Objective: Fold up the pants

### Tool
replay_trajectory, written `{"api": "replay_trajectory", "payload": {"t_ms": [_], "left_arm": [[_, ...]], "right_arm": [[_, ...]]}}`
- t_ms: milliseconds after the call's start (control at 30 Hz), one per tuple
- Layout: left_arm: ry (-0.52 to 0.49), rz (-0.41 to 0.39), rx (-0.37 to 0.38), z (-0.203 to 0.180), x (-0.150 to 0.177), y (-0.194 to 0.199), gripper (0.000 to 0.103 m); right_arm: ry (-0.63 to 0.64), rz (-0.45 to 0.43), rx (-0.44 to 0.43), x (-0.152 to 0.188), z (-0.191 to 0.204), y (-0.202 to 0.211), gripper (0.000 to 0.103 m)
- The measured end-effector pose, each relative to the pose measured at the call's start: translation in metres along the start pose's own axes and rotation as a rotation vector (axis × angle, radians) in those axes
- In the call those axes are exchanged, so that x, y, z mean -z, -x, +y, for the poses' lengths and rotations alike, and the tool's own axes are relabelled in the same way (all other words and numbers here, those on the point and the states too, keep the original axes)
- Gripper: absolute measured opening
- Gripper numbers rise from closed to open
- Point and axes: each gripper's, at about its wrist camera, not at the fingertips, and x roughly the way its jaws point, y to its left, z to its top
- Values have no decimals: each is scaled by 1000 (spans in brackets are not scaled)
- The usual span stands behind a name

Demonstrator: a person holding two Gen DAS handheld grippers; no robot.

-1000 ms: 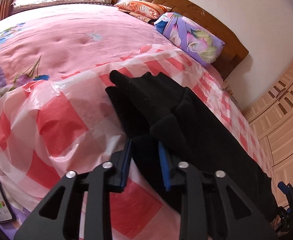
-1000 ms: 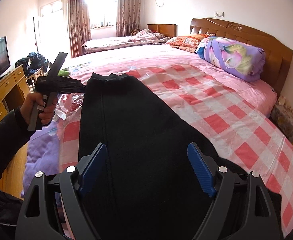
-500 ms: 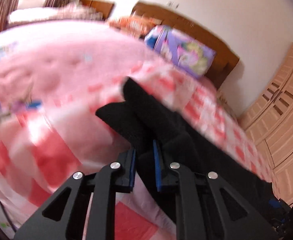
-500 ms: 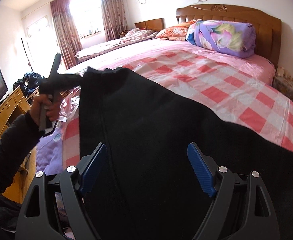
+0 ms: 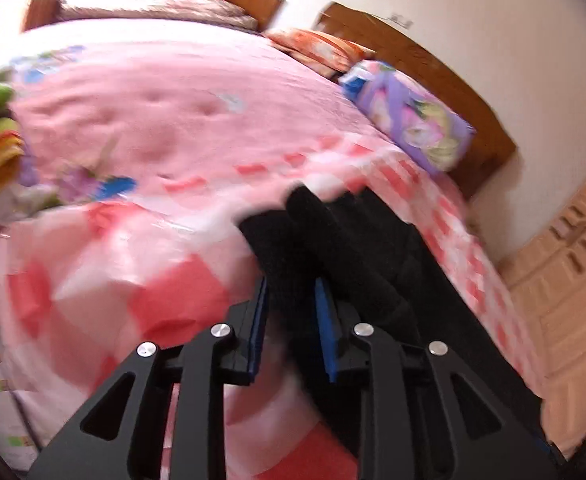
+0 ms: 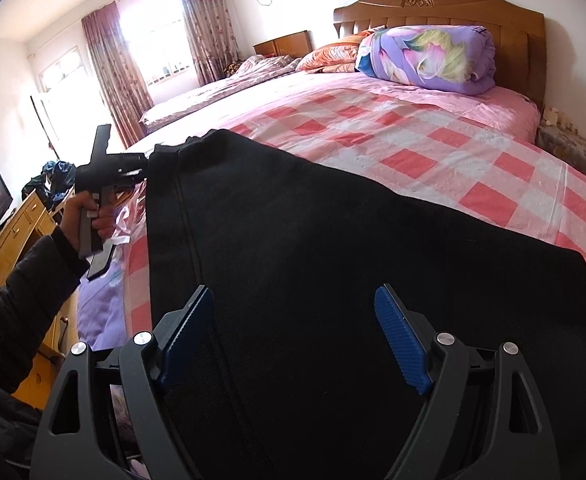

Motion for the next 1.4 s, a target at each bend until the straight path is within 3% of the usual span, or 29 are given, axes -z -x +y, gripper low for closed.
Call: {"api": "replay_trajectory", "payload": {"t_ms": [33,67,133,167,267,333,400,500,600,700,767,900,1000,1133,1233,1300,1400], "left_arm": [[3,-45,-70,1,-2,11,64],[25,-108,-111,5,-5,25,75],[70,-202,-118,7,-10,56,75],[53,-208,-74,0,-11,63,75],[-125,-134,77,-54,-2,64,75],[-270,-64,124,-92,13,52,76],[-395,7,68,-118,33,28,77],[-420,164,-73,-112,52,-19,76],[-442,137,-98,-104,58,-16,76],[-444,74,-156,-117,64,15,76],[-492,55,-54,-141,76,45,77],[-660,76,79,-192,125,71,82],[-753,130,131,-215,161,69,83],[-786,159,85,-225,190,49,84],[-741,145,85,-224,192,45,87],[-728,154,80,-226,192,39,90],[-722,176,72,-231,192,34,93]], "right_arm": [[0,3,-5,2,1,0,81],[-3,9,-11,5,2,0,81],[-14,41,-20,10,3,-7,81],[-18,67,-14,13,5,-11,81],[15,113,11,19,19,-15,81],[26,157,3,26,27,-18,81],[58,176,25,36,36,-17,82],[95,194,23,49,44,-2,82],[66,160,6,57,35,33,84],[-5,66,185,70,4,86,88],[-83,22,289,83,-22,116,88],[-324,-58,492,124,-83,190,88],[-446,-28,579,152,-116,218,88],[-352,70,637,166,-117,207,88],[-319,49,541,154,-109,194,88],[-259,45,521,136,-102,180,88],[-228,123,511,119,-103,148,88]]}}
